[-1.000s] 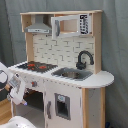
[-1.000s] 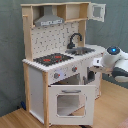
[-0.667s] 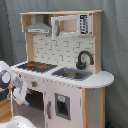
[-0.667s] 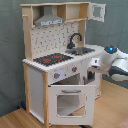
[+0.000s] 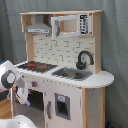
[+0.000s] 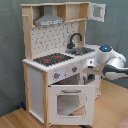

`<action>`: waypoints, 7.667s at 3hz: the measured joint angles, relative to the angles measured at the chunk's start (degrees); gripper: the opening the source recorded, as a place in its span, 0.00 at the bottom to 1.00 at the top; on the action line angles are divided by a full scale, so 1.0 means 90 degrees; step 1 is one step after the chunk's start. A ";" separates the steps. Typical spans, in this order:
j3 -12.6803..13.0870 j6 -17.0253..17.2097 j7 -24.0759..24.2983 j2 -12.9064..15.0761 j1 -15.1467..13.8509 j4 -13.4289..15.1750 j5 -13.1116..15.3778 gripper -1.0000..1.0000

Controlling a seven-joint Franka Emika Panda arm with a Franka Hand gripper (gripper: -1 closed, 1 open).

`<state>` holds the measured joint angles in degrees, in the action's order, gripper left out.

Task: Play with the kitchen

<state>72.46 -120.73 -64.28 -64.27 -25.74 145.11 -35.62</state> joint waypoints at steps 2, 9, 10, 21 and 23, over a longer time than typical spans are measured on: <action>0.0405 -0.0284 -0.0476 0.0733 -0.0721 -0.0543 -0.0364 1.00; 0.1845 -0.0487 -0.1093 0.2534 -0.2018 -0.1008 -0.0726 0.00; 0.2207 -0.0489 -0.0537 0.2533 -0.2035 -0.1137 -0.0759 0.00; 0.1184 -0.0432 0.0450 0.0069 -0.0305 -0.0850 0.1052 1.00; 0.0967 -0.0735 0.0061 -0.0963 -0.0128 -0.0815 0.1693 1.00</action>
<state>81.17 -127.35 -63.73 -72.94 -26.89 137.77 -20.39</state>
